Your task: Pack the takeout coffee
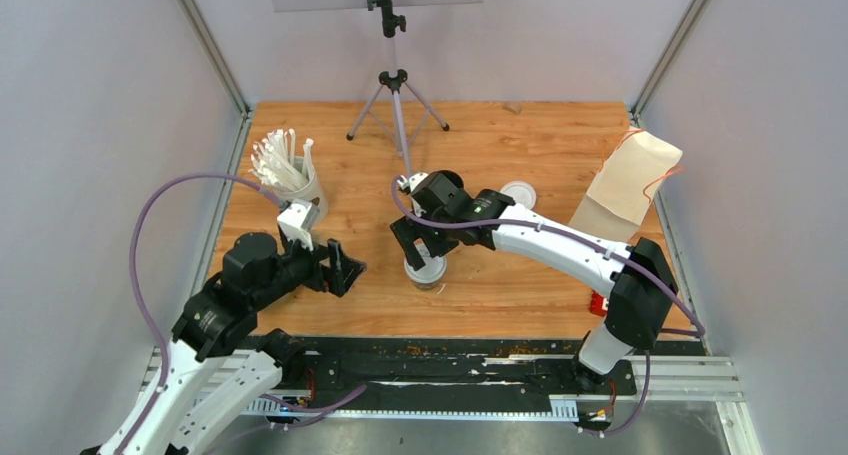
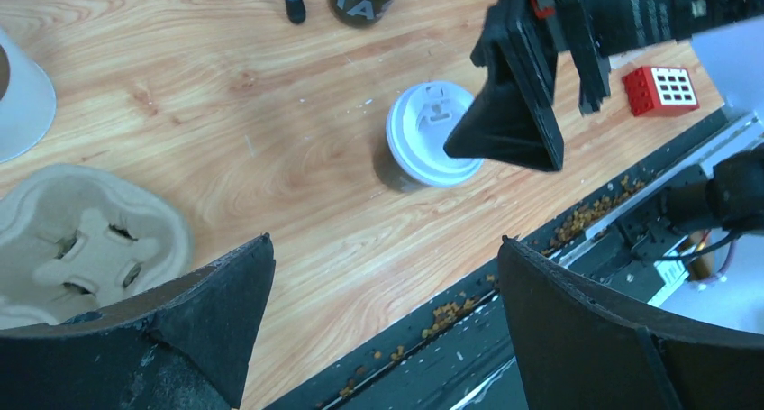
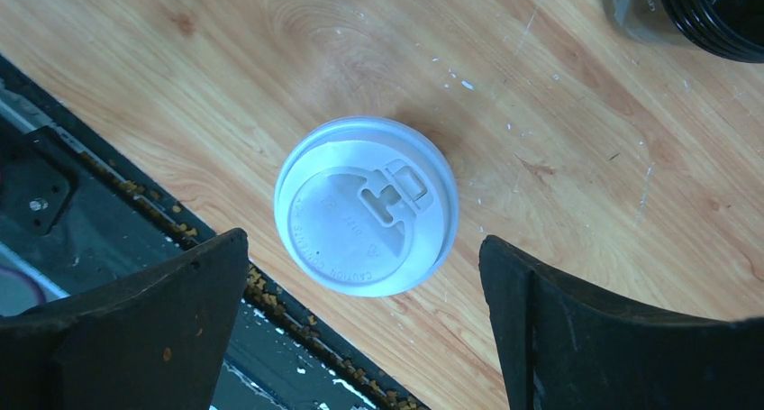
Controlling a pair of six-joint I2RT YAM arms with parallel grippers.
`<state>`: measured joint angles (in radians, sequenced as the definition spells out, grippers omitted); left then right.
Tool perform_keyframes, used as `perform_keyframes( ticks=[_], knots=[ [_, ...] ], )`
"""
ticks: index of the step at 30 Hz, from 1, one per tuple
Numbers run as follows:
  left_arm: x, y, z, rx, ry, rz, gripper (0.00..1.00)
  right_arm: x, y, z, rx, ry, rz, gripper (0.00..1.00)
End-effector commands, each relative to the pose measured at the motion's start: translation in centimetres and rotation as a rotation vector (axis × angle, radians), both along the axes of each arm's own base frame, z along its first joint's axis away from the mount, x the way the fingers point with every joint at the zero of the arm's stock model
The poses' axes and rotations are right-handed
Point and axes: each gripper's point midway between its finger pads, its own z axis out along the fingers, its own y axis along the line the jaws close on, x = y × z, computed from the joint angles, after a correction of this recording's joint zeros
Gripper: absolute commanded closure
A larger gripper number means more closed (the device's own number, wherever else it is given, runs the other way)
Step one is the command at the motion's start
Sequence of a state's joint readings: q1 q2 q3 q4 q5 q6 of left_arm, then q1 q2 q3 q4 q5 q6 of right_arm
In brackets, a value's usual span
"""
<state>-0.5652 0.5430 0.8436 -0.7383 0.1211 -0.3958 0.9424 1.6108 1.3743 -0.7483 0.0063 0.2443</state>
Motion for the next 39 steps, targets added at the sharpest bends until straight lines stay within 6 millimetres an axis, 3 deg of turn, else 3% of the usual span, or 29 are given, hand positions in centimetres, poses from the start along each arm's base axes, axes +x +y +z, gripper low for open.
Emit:
perform_keyframes(
  ticks=[1, 5, 23, 39],
  knots=[
    [-1.2, 1.2, -1.5, 0.056, -0.059, -0.035, 0.0, 0.9, 0.6, 0.7, -0.041, -0.055, -0.014, 0.01],
    [-1.8, 0.3, -0.9, 0.011, -0.102, -0.095, 0.0, 0.5, 1.0, 0.2, -0.082, -0.072, 0.025, 0.01],
    [-1.9, 0.7, -1.6, 0.019, -0.09, -0.075, 0.0, -0.3, 1.5, -2.5, -0.124, -0.032, 0.05, 0.02],
    [-1.8, 0.9, -1.8, 0.031, -0.076, -0.063, 0.0, -0.6, 2.1, -4.6, -0.146, 0.019, 0.066, 0.18]
  ],
)
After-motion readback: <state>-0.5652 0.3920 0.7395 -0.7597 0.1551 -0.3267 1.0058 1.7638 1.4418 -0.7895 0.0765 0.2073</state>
